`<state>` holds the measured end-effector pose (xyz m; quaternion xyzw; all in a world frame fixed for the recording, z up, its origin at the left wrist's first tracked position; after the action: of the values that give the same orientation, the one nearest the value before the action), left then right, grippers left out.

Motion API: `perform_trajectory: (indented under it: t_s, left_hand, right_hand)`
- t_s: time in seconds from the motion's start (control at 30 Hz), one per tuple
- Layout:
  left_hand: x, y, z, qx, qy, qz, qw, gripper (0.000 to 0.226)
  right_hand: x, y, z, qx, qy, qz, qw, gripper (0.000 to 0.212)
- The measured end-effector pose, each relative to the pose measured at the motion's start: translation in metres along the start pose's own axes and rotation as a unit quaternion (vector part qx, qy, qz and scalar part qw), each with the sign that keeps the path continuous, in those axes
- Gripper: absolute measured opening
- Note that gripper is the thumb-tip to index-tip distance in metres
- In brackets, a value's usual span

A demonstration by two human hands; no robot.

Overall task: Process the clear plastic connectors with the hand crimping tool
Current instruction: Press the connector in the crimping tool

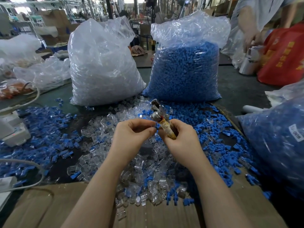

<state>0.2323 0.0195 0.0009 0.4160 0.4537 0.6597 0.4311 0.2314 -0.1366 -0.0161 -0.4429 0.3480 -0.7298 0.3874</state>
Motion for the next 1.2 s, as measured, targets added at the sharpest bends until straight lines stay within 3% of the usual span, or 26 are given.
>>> perform_trajectory:
  t_s: [0.13, 0.3, 0.63, 1.2]
  left_hand:
    - [0.015, -0.003, 0.008, 0.008, 0.055, -0.073, 0.996, 0.021]
    - [0.025, 0.002, 0.011, -0.007, 0.083, -0.134, 0.987, 0.024]
    - [0.023, 0.008, 0.012, -0.032, 0.057, -0.13, 0.989, 0.028]
    - [0.019, 0.01, 0.008, -0.002, 0.03, -0.159, 0.987, 0.039]
  right_hand:
    - [0.002, 0.002, 0.0, -0.019, 0.0, 0.015, 1.0, 0.013]
    - [-0.004, 0.002, -0.002, -0.006, -0.042, -0.042, 0.998, 0.022]
    - [-0.009, 0.0, -0.004, 0.001, -0.055, -0.073, 0.996, 0.021]
    - [-0.006, -0.007, -0.007, 0.044, -0.058, -0.129, 0.989, 0.011]
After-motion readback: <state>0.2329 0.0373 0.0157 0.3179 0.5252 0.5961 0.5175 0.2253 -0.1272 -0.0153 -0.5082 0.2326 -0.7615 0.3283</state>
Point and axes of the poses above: each hand's wrist, its own z-axis towards the middle knuckle, its own x-axis out of the back of the hand, y = z × x, the point moved 9 cm from there along z, towards the middle knuckle, and after that the axes turned 13 degrees about y, right-handed, at the moved point
